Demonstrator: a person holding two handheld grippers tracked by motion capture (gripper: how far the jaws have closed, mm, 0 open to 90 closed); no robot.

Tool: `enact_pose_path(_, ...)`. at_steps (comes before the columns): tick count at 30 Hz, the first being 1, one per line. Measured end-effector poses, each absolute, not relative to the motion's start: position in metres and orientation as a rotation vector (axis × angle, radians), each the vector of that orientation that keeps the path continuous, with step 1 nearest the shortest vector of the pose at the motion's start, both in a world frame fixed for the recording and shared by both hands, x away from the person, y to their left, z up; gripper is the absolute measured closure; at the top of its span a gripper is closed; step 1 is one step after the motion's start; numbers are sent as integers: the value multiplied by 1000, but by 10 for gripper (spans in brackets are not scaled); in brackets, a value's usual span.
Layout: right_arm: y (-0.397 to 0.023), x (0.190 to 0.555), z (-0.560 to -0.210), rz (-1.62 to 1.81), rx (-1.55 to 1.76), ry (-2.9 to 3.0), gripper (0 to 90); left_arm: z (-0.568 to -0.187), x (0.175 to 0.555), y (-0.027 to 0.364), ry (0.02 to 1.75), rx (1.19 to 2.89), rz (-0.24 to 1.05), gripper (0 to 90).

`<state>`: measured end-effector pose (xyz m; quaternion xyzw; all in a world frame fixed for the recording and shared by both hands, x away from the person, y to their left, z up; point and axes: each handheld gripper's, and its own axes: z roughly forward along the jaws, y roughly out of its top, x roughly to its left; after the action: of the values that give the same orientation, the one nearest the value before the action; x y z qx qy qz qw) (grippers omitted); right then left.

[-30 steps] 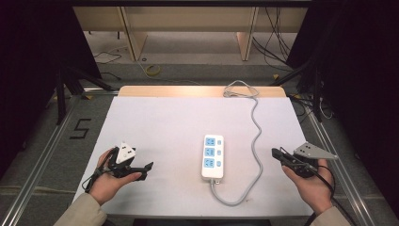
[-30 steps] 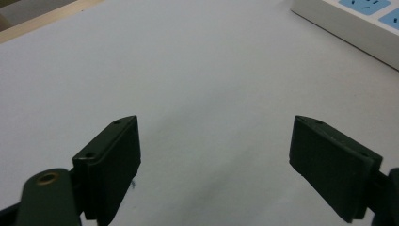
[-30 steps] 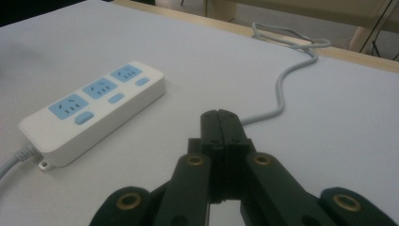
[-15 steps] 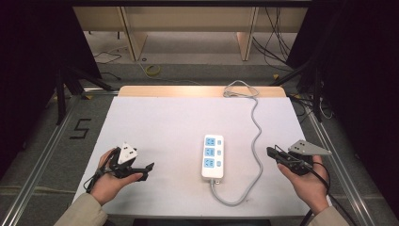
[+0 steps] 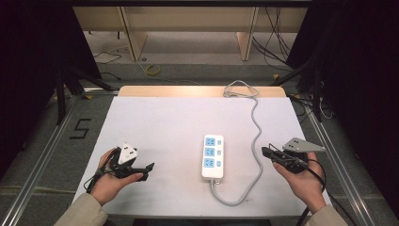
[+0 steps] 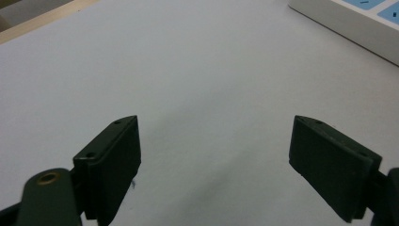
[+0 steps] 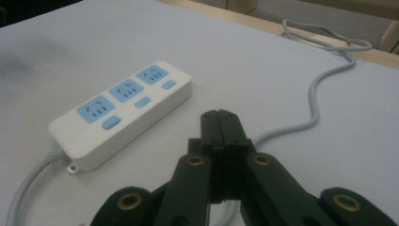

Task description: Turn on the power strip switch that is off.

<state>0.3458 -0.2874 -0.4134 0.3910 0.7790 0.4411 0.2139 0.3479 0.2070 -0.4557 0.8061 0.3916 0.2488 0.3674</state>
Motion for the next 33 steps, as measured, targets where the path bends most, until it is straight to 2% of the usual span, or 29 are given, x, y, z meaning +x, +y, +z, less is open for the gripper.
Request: enact_pose_path(33, -261, 357, -407, 1186, 1064, 2241, 900, -456, 348, 206, 1004, 2077, 633, 168)
